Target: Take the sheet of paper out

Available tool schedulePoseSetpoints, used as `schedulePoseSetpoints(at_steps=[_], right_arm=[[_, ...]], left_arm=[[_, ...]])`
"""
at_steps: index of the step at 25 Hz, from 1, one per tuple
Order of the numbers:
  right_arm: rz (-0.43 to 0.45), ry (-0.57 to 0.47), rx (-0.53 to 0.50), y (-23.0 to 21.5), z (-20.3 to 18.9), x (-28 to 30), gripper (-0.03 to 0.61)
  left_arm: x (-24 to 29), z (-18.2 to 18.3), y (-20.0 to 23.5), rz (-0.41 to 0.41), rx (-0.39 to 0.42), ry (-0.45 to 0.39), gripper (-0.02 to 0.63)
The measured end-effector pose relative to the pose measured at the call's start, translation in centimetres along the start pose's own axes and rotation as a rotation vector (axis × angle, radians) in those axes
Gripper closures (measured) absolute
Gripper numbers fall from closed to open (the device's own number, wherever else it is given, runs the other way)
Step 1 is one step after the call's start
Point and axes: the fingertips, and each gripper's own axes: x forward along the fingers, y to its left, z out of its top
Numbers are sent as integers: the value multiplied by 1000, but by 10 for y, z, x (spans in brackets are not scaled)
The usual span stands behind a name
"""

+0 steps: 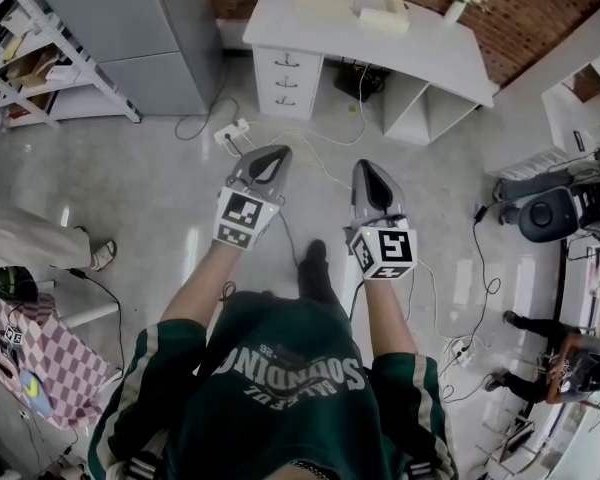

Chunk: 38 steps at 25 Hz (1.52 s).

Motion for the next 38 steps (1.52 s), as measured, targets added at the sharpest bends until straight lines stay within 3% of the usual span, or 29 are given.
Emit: schedulePoseSetpoints(at_steps=[9,21,32,38], right_arm=[[36,-3,-13,-68,18,65,578],[88,-21,-44,-143,28,101,578],[70,-7,-15,-182,24,125,578],[51,3,-17,-201,23,163,578]], left_arm=[[79,20,25,51,-11,12,603],[164,34,26,103,-22,4,603],[215,38,28,72,-15,21,603],[255,34,51,45,-24,21,603]])
